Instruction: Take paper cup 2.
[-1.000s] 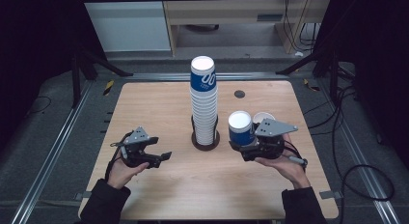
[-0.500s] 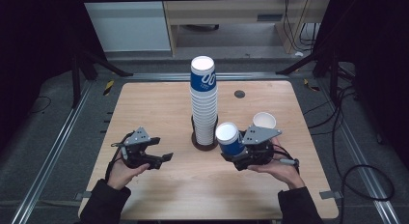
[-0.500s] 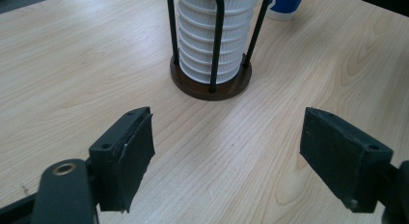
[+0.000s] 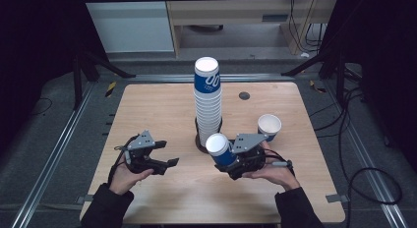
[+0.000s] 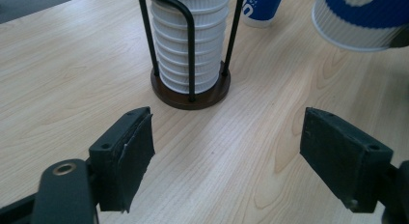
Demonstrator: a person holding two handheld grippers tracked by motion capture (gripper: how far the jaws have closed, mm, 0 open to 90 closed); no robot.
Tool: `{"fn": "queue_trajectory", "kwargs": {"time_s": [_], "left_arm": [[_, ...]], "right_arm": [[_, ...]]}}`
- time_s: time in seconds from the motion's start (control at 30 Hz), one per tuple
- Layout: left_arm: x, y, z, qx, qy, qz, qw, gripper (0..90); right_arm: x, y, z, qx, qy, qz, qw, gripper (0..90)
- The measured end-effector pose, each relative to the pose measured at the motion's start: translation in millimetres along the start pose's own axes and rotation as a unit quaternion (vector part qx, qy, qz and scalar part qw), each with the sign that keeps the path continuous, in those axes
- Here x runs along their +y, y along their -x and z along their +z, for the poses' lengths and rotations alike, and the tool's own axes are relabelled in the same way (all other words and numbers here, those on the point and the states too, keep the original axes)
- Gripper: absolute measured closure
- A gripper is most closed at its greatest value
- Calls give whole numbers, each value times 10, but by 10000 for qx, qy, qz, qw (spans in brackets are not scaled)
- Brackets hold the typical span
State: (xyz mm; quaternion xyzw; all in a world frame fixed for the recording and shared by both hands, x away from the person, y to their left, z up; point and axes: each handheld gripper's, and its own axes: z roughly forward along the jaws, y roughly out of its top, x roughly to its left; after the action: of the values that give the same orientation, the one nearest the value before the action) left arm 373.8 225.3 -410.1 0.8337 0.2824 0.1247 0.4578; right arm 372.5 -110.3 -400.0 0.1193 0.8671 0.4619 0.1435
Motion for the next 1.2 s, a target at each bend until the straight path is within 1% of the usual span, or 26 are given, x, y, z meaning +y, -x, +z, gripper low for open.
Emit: {"fn": "queue_trajectory", "kwargs": {"time_s": [0.17, 0.23, 0.43, 0.53, 0.57, 0.63, 0.7, 0.77, 0.83, 0.9, 0.93, 0.97, 1.0, 1.07, 1.1, 1.13, 1.2], "left_arm": [[13, 22, -6, -89, 7, 29, 10000, 188], [20, 37, -6, -125, 23, 37, 9999, 186], [36, 68, -1, -233, 8, 87, 9997, 181], [51, 94, -7, -327, 2, 139, 9994, 174], [51, 94, -7, -327, 2, 139, 9994, 174], [56, 104, -12, -387, -3, 164, 9991, 168], [62, 122, -13, -446, -8, 225, 9988, 165], [63, 130, -13, -479, -18, 243, 9986, 162], [55, 151, -2, -564, -30, 316, 9979, 158], [53, 155, 3, -604, -45, 326, 9976, 157], [53, 164, 13, -643, -60, 336, 9973, 155], [55, 184, 21, -702, -92, 384, 9968, 155], [55, 184, 21, -702, -92, 384, 9968, 153], [71, 228, 24, -761, -128, 483, 9958, 152], [71, 228, 24, -761, -128, 483, 9958, 151], [80, 245, 23, -799, -135, 513, 9954, 151], [91, 273, 29, -869, -134, 553, 9946, 151]], "right_arm": [[9, -22, 75, 133, -79, -92, 9998, 198], [10, -35, 135, 191, -171, -153, 9996, 198], [19, -66, 234, 292, -283, -215, 9989, 198], [24, -102, 309, 381, -416, -285, 9980, 198], [24, -102, 309, 381, -416, -285, 9980, 198], [32, -124, 351, 461, -477, -327, 9973, 198], [37, -136, 371, 499, -501, -352, 9969, 198], [40, -142, 380, 509, -530, -388, 9965, 198], [52, -164, 409, 573, -631, -439, 9954, 198], [54, -170, 419, 591, -642, -451, 9952, 198], [57, -188, 458, 631, -740, -505, 9940, 198], [57, -195, 471, 633, -783, -512, 9936, 198], [57, -195, 471, 633, -783, -512, 9936, 198], [53, -202, 532, 644, -883, -570, 9924, 198], [53, -202, 532, 644, -883, -570, 9924, 198], [49, -213, 565, 672, -928, -611, 9915, 198], [49, -221, 573, 678, -965, -606, 9912, 198]]}}
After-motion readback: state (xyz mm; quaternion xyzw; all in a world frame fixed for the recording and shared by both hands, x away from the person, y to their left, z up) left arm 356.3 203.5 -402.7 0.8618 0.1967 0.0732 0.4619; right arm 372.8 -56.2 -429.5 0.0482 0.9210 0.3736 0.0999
